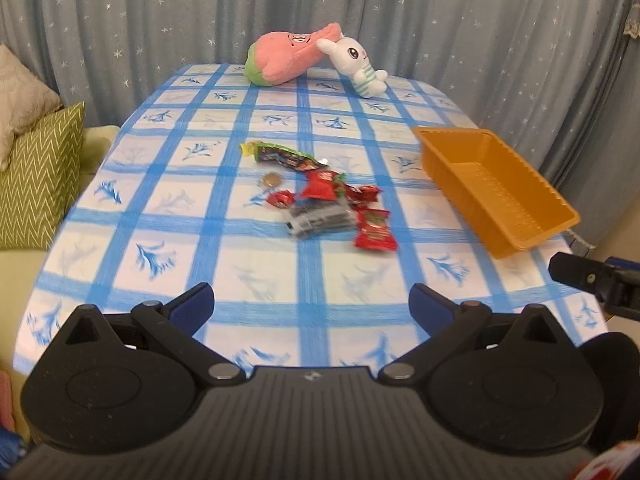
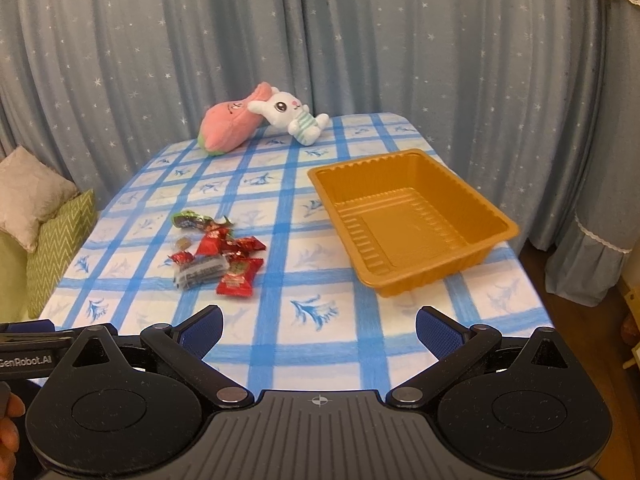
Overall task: Organize snacks
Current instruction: 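Grasp the red printed candy packet with the right gripper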
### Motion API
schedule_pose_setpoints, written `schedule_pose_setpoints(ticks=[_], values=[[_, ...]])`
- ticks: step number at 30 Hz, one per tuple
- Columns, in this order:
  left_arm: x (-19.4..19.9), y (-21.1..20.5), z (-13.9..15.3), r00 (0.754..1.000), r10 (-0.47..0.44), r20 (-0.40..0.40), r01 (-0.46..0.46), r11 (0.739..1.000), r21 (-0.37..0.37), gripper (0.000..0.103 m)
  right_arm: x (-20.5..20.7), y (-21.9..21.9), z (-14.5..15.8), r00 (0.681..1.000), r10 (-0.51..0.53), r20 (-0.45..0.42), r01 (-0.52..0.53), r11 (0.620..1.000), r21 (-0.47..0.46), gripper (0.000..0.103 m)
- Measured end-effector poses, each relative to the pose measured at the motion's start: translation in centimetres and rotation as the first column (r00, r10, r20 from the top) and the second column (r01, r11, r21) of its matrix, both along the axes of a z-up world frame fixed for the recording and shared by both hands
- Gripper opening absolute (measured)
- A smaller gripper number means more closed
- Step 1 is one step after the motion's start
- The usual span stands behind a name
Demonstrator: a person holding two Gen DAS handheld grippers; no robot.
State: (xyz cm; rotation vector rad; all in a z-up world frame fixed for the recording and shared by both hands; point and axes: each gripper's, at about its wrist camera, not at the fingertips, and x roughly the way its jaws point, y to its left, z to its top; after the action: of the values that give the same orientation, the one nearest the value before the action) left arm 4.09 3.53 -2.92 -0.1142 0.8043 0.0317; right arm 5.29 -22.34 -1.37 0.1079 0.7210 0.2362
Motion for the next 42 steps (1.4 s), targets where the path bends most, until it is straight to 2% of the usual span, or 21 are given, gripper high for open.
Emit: schedule_pose_setpoints(ticks=[4,7,12,15,19,21,28,31,33,34,37,42], values=[[2.7,1.7,-0.7,0.999,-0.030,-0.013,0.030,0.999,0.029,0.103,1.9,1.5,-0.8,1.000,0.020,0.002,-0.020,1.000,0.019,0.102],[5.2,2.5,-1.4,0.995,-0.094,-0.028,0.096,0.993,0.064,0.103,3.7,2.8,-1.7,0.999,0.036,-0.003,-0.036,0.999,0.030,0.102],[9.1,3.4,-3.0,0.977,-0.205,-0.051,0.210,0.970,0.125,0.098,7.1,5.1,-3.6,0.998,0.060,-0.031,-0.058,0.997,0.049,0.092],[11.2,3.6,-4.2,0.958,-0.280,-0.067,0.288,0.944,0.159,0.092,9.3,6.4,-5.1,0.996,0.079,-0.052,-0.077,0.996,0.051,0.091],[13.6,4.1,-5.8,0.926,-0.366,-0.090,0.376,0.913,0.159,0.089,12.0,8.0,-7.1,0.992,0.100,-0.082,-0.096,0.994,0.053,0.080],[14.4,4.3,-6.5,0.909,-0.407,-0.090,0.417,0.895,0.156,0.088,13.3,8.7,-8.3,0.988,0.113,-0.101,-0.108,0.992,0.061,0.074],[15.9,4.1,-8.2,0.853,-0.515,-0.089,0.522,0.839,0.152,0.082,16.4,10.7,-11.4,0.978,0.140,-0.153,-0.133,0.990,0.056,0.067],[16.3,3.6,-8.6,0.824,-0.560,-0.088,0.566,0.809,0.156,0.081,17.0,10.9,-12.2,0.974,0.155,-0.167,-0.152,0.988,0.032,0.055],[16.6,3.2,-9.0,0.808,-0.583,-0.091,0.589,0.794,0.150,0.078,17.1,10.5,-12.5,0.971,0.161,-0.175,-0.159,0.987,0.026,0.041],[16.8,2.9,-9.1,0.800,-0.593,-0.091,0.599,0.787,0.149,0.077,17.1,10.3,-12.6,0.971,0.161,-0.175,-0.160,0.987,0.020,0.038],[17.3,2.0,-9.6,0.783,-0.615,-0.096,0.621,0.765,0.169,0.074,16.8,9.4,-12.7,0.973,0.159,-0.168,-0.162,0.987,-0.004,0.037],[18.8,1.2,-10.4,0.768,-0.628,-0.122,0.640,0.752,0.158,0.067,16.4,8.1,-12.9,0.975,0.145,-0.167,-0.151,0.988,-0.029,0.037]])
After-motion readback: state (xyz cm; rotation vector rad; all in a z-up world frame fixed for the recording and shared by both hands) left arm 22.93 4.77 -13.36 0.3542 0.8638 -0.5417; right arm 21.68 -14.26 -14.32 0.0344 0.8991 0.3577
